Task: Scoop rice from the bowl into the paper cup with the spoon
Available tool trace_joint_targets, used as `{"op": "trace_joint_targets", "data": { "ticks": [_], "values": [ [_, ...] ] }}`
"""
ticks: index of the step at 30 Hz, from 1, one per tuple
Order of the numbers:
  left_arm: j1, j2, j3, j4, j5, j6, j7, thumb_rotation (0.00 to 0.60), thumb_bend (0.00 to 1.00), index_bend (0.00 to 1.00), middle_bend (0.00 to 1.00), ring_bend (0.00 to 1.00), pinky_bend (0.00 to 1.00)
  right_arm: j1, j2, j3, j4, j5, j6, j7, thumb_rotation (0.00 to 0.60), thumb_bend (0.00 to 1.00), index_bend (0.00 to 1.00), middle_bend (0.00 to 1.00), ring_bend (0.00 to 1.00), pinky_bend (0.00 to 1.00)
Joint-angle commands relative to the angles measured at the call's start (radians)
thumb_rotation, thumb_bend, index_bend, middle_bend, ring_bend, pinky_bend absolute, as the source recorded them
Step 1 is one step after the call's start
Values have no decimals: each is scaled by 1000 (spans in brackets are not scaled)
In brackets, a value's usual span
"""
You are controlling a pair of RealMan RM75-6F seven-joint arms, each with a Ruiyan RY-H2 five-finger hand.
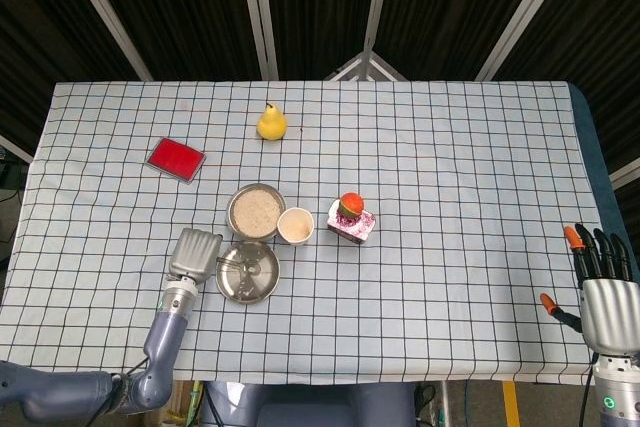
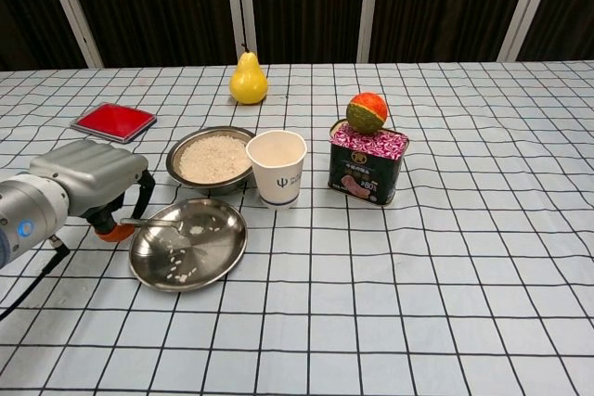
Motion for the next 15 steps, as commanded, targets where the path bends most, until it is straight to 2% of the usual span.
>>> {"op": "trace_joint_targets", "data": {
  "ticks": [1, 7, 15],
  "values": [
    [0, -1, -3, -4, 10, 8, -10, 600, 213, 492, 1000, 1000, 1000, 0, 0, 0, 0, 0, 1, 0, 600, 177, 51, 103, 0, 0],
    [19, 42, -5, -55, 57, 27, -73, 600, 149, 474, 1000, 1000, 1000, 0, 0, -1, 2, -2, 1, 2, 600, 177, 50, 104, 0, 0],
    [69, 178, 7, -170, 164, 72, -181, 600, 131, 448, 991, 1000, 1000, 1, 2, -1, -1, 1, -5, -2, 600, 177, 50, 104, 0, 0]
  ]
}}
